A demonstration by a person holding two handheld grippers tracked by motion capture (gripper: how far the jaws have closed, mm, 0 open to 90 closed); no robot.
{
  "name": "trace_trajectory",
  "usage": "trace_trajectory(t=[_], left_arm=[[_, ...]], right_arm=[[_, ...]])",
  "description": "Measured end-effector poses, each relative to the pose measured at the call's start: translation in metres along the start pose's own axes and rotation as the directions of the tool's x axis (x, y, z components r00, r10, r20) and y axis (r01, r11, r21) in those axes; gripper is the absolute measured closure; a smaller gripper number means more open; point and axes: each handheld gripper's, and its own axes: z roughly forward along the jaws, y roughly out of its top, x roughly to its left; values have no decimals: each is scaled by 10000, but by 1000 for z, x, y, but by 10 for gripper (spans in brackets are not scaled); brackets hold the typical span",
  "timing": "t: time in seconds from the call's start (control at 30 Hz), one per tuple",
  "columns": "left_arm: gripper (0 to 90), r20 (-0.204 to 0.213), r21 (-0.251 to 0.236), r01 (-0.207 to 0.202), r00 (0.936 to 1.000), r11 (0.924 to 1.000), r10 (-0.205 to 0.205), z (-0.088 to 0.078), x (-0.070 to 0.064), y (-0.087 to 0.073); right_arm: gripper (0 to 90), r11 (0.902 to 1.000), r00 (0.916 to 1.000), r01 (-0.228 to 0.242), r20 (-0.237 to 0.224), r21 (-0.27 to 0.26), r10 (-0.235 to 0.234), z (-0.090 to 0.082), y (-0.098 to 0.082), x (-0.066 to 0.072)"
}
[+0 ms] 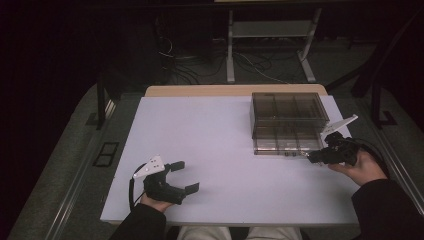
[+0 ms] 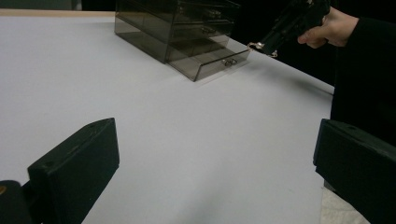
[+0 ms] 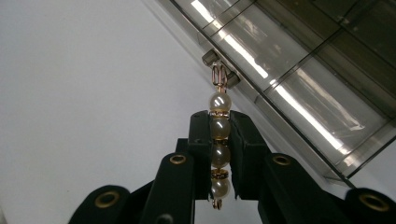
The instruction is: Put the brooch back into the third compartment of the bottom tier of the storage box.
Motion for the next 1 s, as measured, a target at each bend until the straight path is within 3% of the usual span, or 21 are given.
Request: trace_trajectory(t=[1.0], left_arm=[[0,47,-65,17,10000,10000,-17,0,-1,0]], right_arm=[[788,9998,9987,-8,518,-175,17,-16,16,-21]])
